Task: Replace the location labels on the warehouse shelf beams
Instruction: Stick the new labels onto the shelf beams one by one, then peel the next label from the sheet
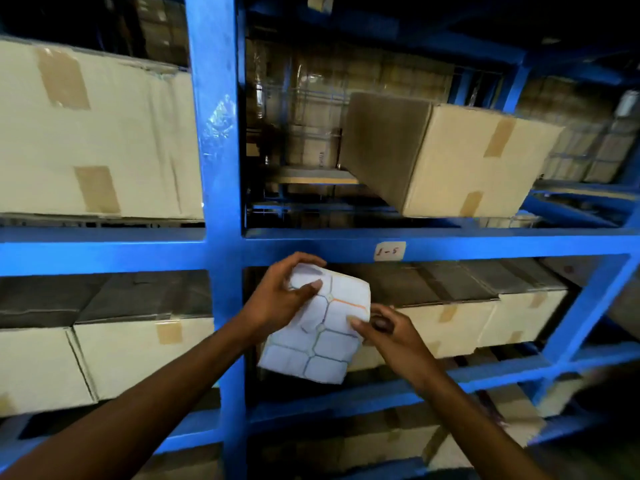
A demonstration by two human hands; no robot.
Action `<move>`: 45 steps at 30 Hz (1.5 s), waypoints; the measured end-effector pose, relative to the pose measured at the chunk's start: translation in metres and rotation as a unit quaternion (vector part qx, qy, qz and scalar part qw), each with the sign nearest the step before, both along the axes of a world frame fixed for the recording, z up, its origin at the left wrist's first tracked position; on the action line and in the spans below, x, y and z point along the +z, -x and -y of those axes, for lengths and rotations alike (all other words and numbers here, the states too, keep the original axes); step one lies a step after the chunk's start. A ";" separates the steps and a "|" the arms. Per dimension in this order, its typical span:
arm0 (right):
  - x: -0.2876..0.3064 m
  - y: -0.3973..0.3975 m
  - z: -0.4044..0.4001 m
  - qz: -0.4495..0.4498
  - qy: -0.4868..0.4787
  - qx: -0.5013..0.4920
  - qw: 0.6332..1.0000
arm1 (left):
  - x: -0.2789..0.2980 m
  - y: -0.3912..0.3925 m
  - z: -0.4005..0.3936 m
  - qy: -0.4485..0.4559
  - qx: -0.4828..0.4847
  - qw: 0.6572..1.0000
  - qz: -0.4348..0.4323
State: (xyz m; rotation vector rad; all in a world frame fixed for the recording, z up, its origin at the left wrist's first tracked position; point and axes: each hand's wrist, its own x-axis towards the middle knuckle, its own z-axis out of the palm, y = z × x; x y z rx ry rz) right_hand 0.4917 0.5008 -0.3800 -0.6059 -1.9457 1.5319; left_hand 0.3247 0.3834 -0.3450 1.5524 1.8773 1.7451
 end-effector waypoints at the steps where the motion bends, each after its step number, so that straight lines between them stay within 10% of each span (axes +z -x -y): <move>1: -0.004 0.004 0.018 -0.012 0.013 0.012 1.000 | -0.002 0.007 0.009 -0.003 -0.014 1.000 0.003; 9: -0.036 -0.007 0.122 -0.111 0.109 -0.148 0.977 | -0.034 0.019 0.071 0.086 -0.103 0.959 0.250; 18: -0.077 -0.162 0.256 -0.046 0.114 -0.428 0.895 | -0.088 -0.114 0.120 0.225 -0.306 0.895 0.236; 32: -0.147 -0.389 0.557 0.103 0.153 -0.813 0.553 | -0.168 -0.428 0.276 0.362 -0.642 0.675 0.022; 39: -0.168 -0.437 0.631 0.253 0.186 -0.817 0.483 | -0.207 -0.500 0.343 0.355 -0.697 0.605 -0.149; 42: -0.185 -0.447 0.652 0.401 0.234 -0.736 0.494 | -0.232 -0.513 0.359 0.221 -0.695 0.538 -0.422; 45: -0.201 -0.450 0.667 0.491 0.272 -0.641 0.524 | -0.253 -0.519 0.371 0.203 -0.683 0.478 -0.514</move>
